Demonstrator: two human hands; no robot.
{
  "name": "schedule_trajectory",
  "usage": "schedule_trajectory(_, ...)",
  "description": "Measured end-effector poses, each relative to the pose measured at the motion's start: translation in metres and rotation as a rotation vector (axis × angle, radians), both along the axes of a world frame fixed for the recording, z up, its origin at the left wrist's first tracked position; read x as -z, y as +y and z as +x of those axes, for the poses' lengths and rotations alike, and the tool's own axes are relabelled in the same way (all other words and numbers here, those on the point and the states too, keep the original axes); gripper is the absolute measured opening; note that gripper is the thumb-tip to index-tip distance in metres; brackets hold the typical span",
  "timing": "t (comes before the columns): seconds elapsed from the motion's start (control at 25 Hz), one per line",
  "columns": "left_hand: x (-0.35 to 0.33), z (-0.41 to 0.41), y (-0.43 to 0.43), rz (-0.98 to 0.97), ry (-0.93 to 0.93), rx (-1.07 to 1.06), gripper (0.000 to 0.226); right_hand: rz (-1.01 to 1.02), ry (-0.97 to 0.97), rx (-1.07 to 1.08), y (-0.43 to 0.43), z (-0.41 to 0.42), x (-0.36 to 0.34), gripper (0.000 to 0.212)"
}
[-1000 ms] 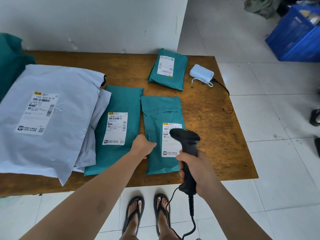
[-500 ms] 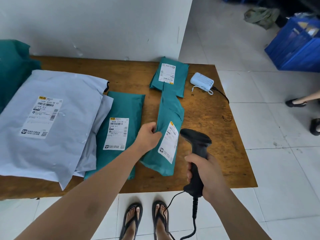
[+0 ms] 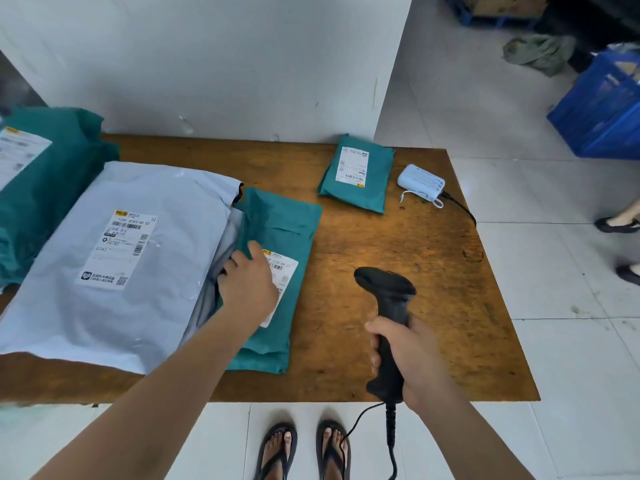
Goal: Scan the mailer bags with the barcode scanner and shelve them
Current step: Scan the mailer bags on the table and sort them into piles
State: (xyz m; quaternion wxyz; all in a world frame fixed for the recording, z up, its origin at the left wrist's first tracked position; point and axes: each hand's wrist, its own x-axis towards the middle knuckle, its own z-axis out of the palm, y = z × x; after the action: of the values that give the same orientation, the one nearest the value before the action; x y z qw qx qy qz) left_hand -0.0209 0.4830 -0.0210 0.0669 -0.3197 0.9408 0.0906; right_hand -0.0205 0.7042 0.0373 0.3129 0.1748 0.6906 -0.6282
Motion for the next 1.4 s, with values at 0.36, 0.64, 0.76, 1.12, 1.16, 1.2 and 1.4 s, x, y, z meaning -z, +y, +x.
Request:
schedule_trajectory(0.36, 0.062, 0.004, 0.01, -0.017, -0.273, 0.335, 0.084, 0.043, 0.017, 0.088, -0.006, -0.015, -0.01, 0.008)
schedule_trajectory(0.64, 0.024, -0.065, 0.01, -0.011, -0.17, 0.292, 0.088, 0.025, 0.028, 0.143, -0.019, -0.035, -0.008, 0.008)
schedule_trajectory(0.76, 0.002, -0.135, 0.021, 0.199, -0.026, 0.307, 0.082, 0.01, 0.031, 0.138, -0.011, -0.057, -0.01, 0.008)
schedule_trajectory(1.12, 0.058, -0.306, -0.009, 0.508, 0.076, -0.188, 0.083, 0.084, 0.028, 0.098, 0.045, -0.17, -0.016, 0.011)
schedule_trajectory(1.16, 0.065, -0.31, -0.011, 0.511, 0.059, -0.228, 0.085, 0.086, 0.015, 0.102, 0.049, -0.178, -0.016, 0.011)
schedule_trajectory(1.2, 0.07, -0.311, -0.011, 0.527, 0.047, -0.255, 0.085, 0.086, 0.002, 0.115, 0.053, -0.185, -0.016, 0.012)
schedule_trajectory(1.4, 0.068, -0.316, -0.014, 0.879, 0.133, -0.471, 0.065, 0.075, -0.021, 0.119, 0.058, -0.195, -0.015, 0.011)
